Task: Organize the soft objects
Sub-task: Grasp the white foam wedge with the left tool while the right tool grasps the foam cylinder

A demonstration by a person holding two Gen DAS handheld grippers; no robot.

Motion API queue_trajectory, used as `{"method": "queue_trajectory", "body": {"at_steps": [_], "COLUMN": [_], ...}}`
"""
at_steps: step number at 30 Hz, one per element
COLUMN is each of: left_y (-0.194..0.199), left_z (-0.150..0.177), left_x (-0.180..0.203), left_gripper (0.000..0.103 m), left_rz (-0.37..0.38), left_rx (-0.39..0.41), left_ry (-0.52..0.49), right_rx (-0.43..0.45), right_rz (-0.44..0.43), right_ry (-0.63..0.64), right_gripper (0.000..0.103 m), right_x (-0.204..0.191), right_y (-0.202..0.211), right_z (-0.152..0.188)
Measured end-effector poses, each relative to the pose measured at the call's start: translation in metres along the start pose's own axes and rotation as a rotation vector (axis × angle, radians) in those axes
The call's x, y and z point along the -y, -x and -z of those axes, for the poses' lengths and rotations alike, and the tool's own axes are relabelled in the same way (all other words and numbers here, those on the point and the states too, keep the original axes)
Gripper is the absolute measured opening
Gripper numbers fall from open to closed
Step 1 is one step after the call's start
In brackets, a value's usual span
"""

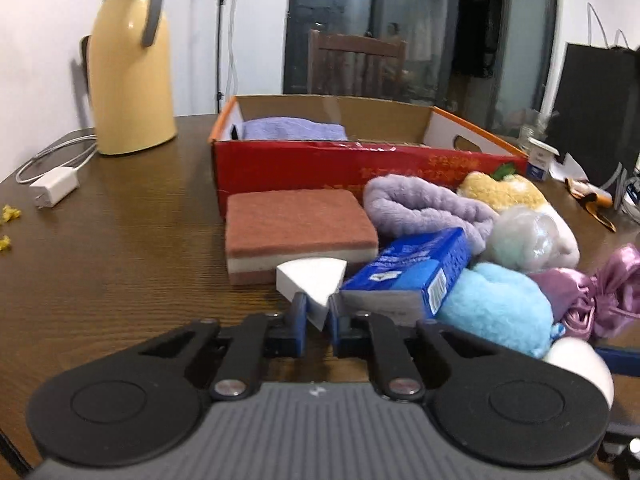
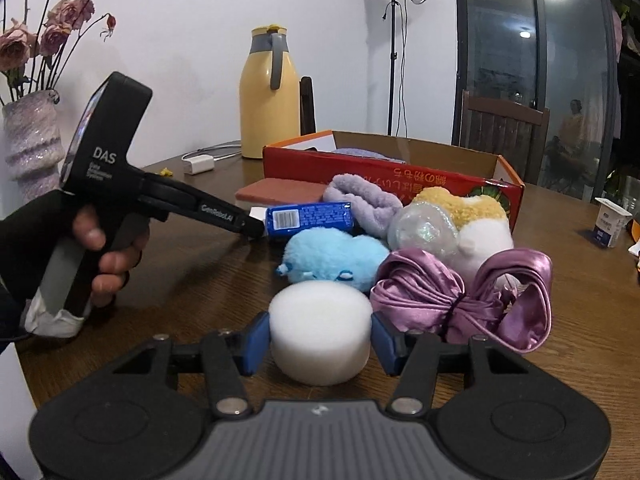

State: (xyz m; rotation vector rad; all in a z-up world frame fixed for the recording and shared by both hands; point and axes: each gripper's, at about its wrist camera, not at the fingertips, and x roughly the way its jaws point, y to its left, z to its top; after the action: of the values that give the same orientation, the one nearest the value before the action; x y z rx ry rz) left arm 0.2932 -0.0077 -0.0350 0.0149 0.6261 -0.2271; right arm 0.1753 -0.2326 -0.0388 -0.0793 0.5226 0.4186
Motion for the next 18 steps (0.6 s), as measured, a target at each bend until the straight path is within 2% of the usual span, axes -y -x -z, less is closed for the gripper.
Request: {"method": "queue_trajectory", "body": {"at_steps": [3, 7, 10, 14, 16, 17, 18], "left_y": [0.010, 0.052, 0.093, 0.128, 0.133, 0.133, 0.134], "left_z": [0.004, 0.027, 0.057, 0.088, 0.096, 0.097, 0.097], "left_x": [-0.002, -0.006, -0.002, 0.017, 0.021, 0.022, 0.022], "left_gripper": [0.009, 0.009, 0.009, 0.012, 0.017, 0.024, 0.038], "left_rz": [-0.027, -0.072, -0.002, 0.061, 0.062, 0.057, 0.054], "left_rx": [0.009, 0.027, 0.018, 0.020, 0.025, 0.019, 0.023], "left_ry": [0.025, 0.050, 0.075, 0.047, 0.031, 0.023, 0.022], "right_rx": [-0.001, 0.007, 0.007, 0.012, 0.010, 0.012, 0.014], "right_rz": [0.000, 0.000, -0.021, -0.035, -0.032, -0.023, -0.018], "right_ry": [-0.001, 0.012, 0.014, 0.023, 0.024, 0.022, 0.022], "right_gripper": [0.053, 0.053, 0.053, 0.057, 0.059, 0.062, 0.065], "right_x": [0.000, -0.003, -0.006, -0.015, -0.016, -0.016, -0.016], "right_y": [0.002, 0.015, 0.028, 0.039, 0.042, 0.044, 0.046], "right_z": [0.001, 0.004, 0.011, 0.020, 0.023, 0.023, 0.024]}}
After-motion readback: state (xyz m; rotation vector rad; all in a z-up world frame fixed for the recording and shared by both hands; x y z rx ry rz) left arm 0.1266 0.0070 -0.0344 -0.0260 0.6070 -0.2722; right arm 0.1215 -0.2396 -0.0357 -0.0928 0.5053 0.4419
